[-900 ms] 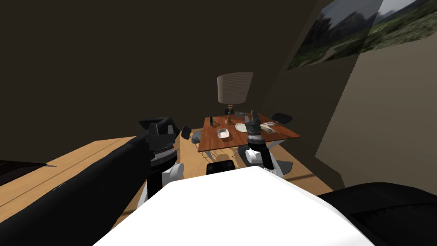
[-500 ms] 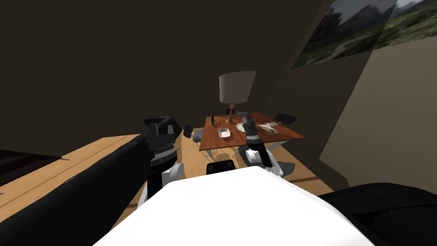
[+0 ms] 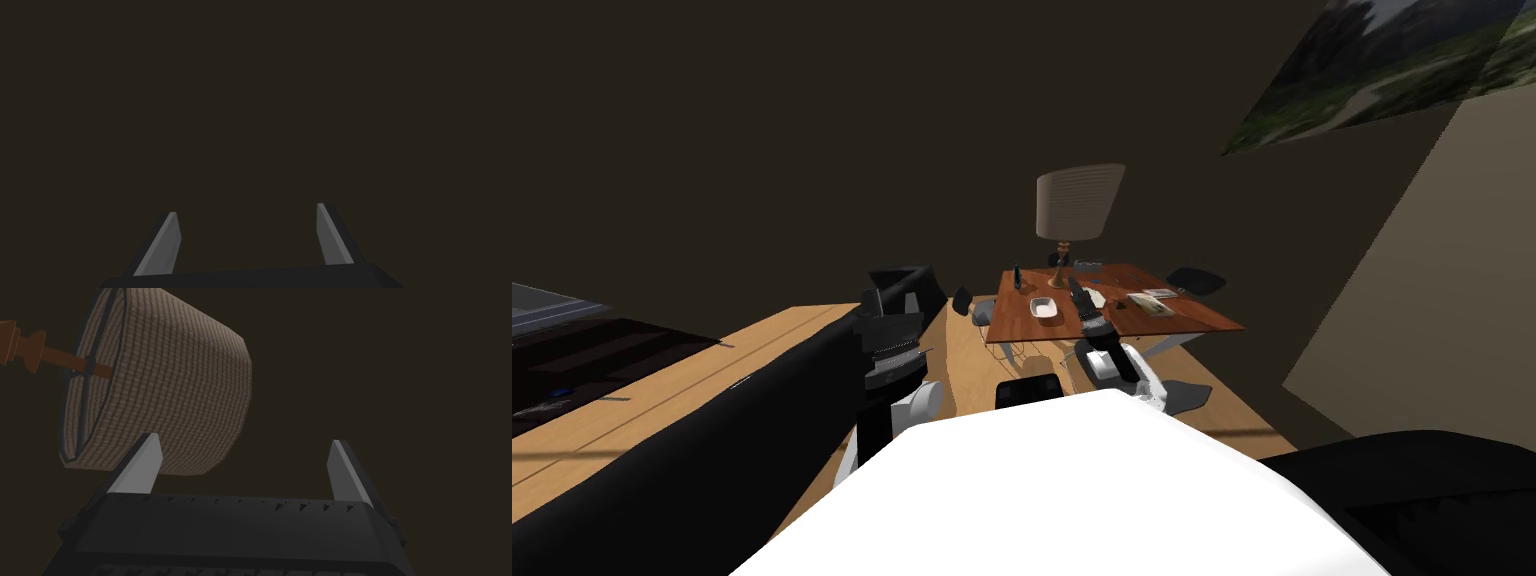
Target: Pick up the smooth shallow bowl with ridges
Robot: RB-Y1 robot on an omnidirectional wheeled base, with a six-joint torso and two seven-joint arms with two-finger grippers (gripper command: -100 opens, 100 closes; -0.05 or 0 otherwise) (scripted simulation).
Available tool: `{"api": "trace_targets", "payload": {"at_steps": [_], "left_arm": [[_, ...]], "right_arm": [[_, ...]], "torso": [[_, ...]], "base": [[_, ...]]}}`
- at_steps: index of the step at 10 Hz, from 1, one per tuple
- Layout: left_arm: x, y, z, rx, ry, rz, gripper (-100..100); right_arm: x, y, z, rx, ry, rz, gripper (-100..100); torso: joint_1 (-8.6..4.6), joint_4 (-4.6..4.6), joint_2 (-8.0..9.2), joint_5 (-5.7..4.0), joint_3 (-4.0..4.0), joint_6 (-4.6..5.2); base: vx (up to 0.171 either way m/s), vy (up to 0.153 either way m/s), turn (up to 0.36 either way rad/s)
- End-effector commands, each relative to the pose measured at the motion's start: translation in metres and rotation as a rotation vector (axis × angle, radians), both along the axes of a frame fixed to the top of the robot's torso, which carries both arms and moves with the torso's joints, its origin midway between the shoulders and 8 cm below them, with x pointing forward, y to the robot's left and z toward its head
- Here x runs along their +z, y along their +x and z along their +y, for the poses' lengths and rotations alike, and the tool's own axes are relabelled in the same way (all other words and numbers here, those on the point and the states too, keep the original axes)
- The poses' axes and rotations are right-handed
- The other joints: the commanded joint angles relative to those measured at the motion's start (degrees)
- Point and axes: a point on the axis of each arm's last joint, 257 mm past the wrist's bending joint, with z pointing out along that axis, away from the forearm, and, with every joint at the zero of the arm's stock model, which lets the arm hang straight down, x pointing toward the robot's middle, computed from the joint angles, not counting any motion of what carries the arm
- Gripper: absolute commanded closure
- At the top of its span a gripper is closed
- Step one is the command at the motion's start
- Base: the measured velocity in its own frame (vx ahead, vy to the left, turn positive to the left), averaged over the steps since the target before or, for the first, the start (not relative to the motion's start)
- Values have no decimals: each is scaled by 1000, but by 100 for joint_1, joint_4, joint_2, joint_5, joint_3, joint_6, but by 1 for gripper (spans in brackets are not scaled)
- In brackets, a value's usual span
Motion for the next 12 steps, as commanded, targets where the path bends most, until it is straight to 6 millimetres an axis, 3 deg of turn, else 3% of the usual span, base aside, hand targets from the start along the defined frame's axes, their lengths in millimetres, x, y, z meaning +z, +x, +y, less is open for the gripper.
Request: {"api": "trace_targets", "payload": {"at_steps": [1, 3, 5, 6, 8, 9, 12], "left_arm": [[0, 0, 0, 0, 0, 0, 0], [0, 0, 0, 0, 0, 0, 0], [0, 0, 0, 0, 0, 0, 0], [0, 0, 0, 0, 0, 0, 0], [0, 0, 0, 0, 0, 0, 0], [0, 0, 0, 0, 0, 0, 0], [0, 0, 0, 0, 0, 0, 0]], "right_arm": [[-22, 8, 2, -7, -93, 36, -100], [-36, 14, 4, -11, -153, 59, -100], [-63, 24, 7, -20, -281, 97, -100], [-66, 25, 7, -21, -281, 102, -100], [-95, 34, 6, -30, -420, 139, -100], [-98, 34, 5, -31, -421, 146, -100], [-148, 46, -4, -46, -652, 206, -100]], "torso": [[0, 0, 0, 0, 0, 0], [5, 1, 2, 1, 2, -1], [-5, -1, -6, -1, -3, 0], [-1, 0, -3, 0, -1, 0], [-1, -2, -13, 0, -7, 0], [7, -1, -8, 2, -4, 0], [13, -3, -16, 3, -8, 0]], "base": [[-100, 37, 150], [-84, 34, 102], [-78, 27, 137], [-58, 31, 73], [-64, 49, 160], [-52, 44, 46], [-53, 69, 144]]}}
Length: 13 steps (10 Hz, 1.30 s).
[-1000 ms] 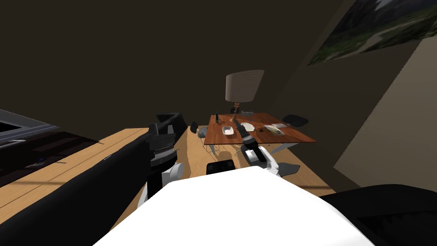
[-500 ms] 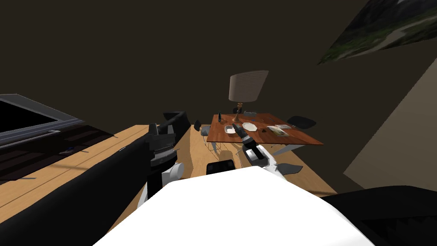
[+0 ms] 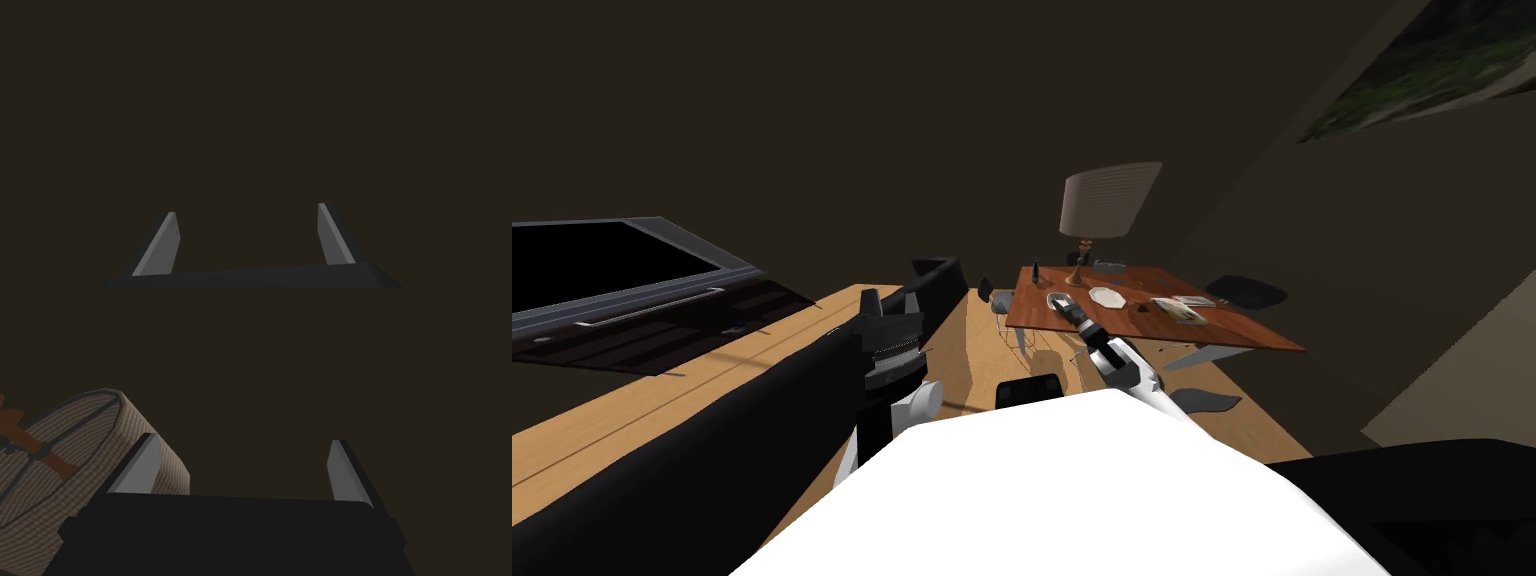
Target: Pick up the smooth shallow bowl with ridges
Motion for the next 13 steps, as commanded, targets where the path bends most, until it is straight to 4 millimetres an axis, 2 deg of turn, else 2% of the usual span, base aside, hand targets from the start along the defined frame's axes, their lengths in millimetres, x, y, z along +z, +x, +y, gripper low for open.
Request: {"api": "trace_targets", "payload": {"at_steps": [1, 2, 5, 6, 7, 10, 11, 12, 13], "left_arm": [[0, 0, 0, 0, 0, 0, 0], [0, 0, 0, 0, 0, 0, 0], [0, 0, 0, 0, 0, 0, 0], [0, 0, 0, 0, 0, 0, 0], [0, 0, 0, 0, 0, 0, 0], [0, 0, 0, 0, 0, 0, 0], [0, 0, 0, 0, 0, 0, 0], [0, 0, 0, 0, 0, 0, 0], [0, 0, 0, 0, 0, 0, 0]], "right_arm": [[-16, 3, -7, -9, -55, 24, -100], [-31, 6, -12, -11, -136, 41, -100], [-55, 9, -23, -19, -224, 74, -100], [-72, 11, -33, -23, -310, 95, -100], [-75, 11, -35, -25, -312, 101, -100], [-107, 14, -58, -30, -487, 141, -100], [-113, 13, -62, -35, -491, 155, -100], [-128, 13, -75, -37, -580, 173, -100], [-135, 12, -81, -43, -584, 190, -100]], "torso": [[0, 0, 0, 0, 0, 0], [-8, 0, -3, -2, -1, 2], [-9, -3, -17, -2, -10, 0], [-13, -4, -18, -3, -10, 2], [-5, -4, -21, -2, -12, 0], [-12, -5, -25, -2, -14, 3], [-8, -5, -27, -2, -15, 0], [-10, -6, -28, -2, -16, 3], [-7, -7, -31, -2, -17, 1]], "base": [[-40, 50, 45], [-20, 57, 111], [-7, 46, 65], [7, 66, 103], [10, 52, 43], [16, 52, 76], [22, 52, 40], [31, 61, 75], [30, 53, 35]]}}
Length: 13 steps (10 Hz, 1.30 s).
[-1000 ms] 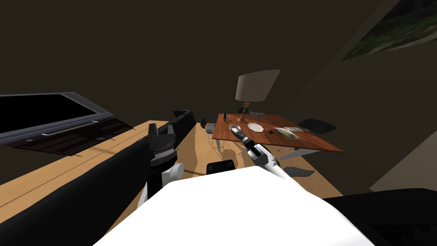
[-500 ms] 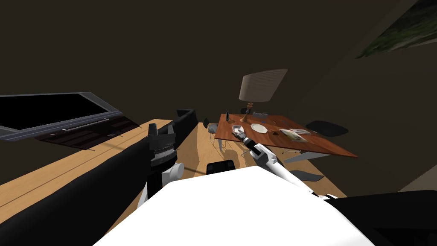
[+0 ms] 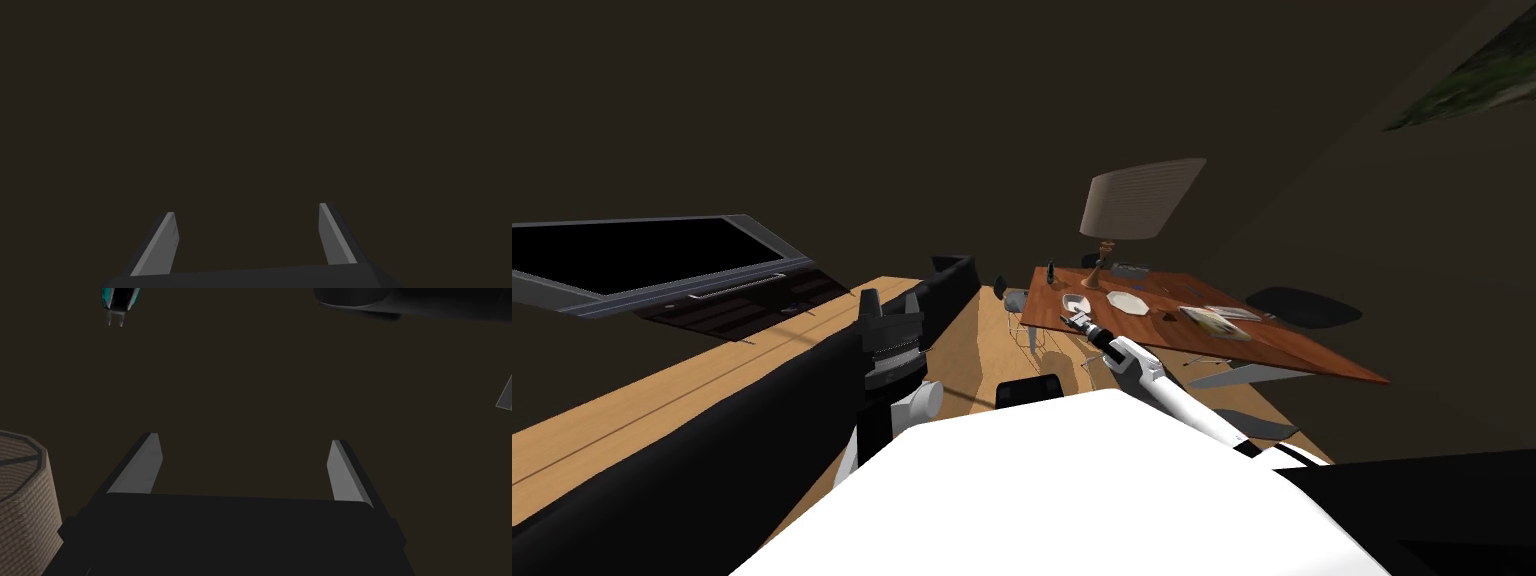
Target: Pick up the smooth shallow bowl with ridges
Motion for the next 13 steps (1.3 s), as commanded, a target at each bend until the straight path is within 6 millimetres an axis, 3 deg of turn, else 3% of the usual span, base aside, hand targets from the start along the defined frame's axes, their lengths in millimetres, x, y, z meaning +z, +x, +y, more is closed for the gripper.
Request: {"api": "trace_targets", "payload": {"at_steps": [1, 4, 6, 7, 8, 9, 10, 12, 13], "left_arm": [[0, 0, 0, 0, 0, 0, 0], [0, 0, 0, 0, 0, 0, 0], [0, 0, 0, 0, 0, 0, 0], [0, 0, 0, 0, 0, 0, 0], [0, 0, 0, 0, 0, 0, 0], [0, 0, 0, 0, 0, 0, 0], [0, 0, 0, 0, 0, 0, 0], [0, 0, 0, 0, 0, 0, 0], [0, 0, 0, 0, 0, 0, 0]], "right_arm": [[-21, -2, -23, -12, -106, 39, -100], [-53, -7, -64, -19, -289, 98, -100], [-58, -9, -69, -27, -293, 110, -100], [-70, -13, -89, -28, -382, 137, -100], [-73, -14, -92, -32, -385, 144, -100], [-84, -19, -113, -31, -472, 170, -100], [-87, -21, -117, -37, -475, 180, -100], [-104, -31, -159, -32, -642, 231, -100], [-110, -36, -167, -43, -648, 251, -100]], "torso": [[0, 0, 0, 0, 0, 0], [5, -3, -13, 1, -8, 1], [4, -2, -9, 1, -5, -1], [-10, 0, 1, -2, 0, 0], [-8, -1, -4, -3, -2, -1], [-8, -1, -6, -2, -4, 0], [-1, -2, -11, 0, -6, -1], [1, -3, -15, -1, -8, -1], [7, -5, -25, 1, -14, -1]], "base": [[44, 52, 68], [68, 76, 71], [34, 38, 17], [46, 32, 63], [52, 31, 34], [66, 56, 77], [59, 45, 20], [90, 66, 67], [87, 50, 32]]}}
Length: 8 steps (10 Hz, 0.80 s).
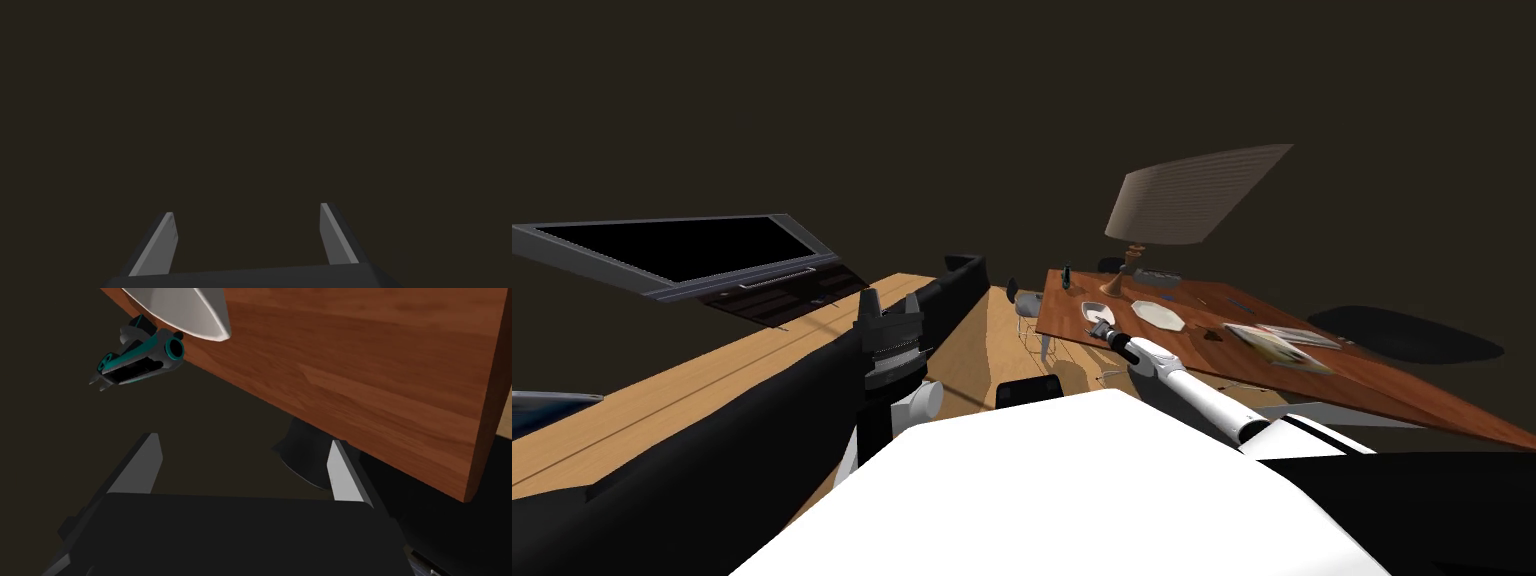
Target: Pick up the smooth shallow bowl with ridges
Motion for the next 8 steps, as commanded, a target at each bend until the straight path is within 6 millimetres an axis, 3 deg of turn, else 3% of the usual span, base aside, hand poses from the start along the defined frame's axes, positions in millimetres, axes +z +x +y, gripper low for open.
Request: {"api": "trace_targets", "payload": {"at_steps": [1, 2, 4, 5, 7, 8], "left_arm": [[0, 0, 0, 0, 0, 0, 0], [0, 0, 0, 0, 0, 0, 0], [0, 0, 0, 0, 0, 0, 0], [0, 0, 0, 0, 0, 0, 0], [0, 0, 0, 0, 0, 0, 0], [0, 0, 0, 0, 0, 0, 0]], "right_arm": [[-11, -14, -31, -6, -100, 50, -100], [-11, -14, -31, -6, -100, 50, -100], [-23, -32, -74, -3, -248, 117, -100], [-25, -34, -77, -9, -251, 124, -100], [-30, -51, -113, 2, -377, 183, -100], [-33, -55, -119, -7, -382, 194, -100]], "torso": [[0, 0, 0, 0, 0, 0], [0, 0, -2, -1, -1, -2], [-2, 1, 2, -1, 2, -1], [3, 0, -5, 1, -2, -2], [0, 3, 11, 0, 6, -1], [3, 2, 6, 0, 4, -2]], "base": [[93, 51, 49], [70, 42, 23], [100, 54, 63], [70, 45, 18], [67, 54, 59], [76, 43, 21]]}}
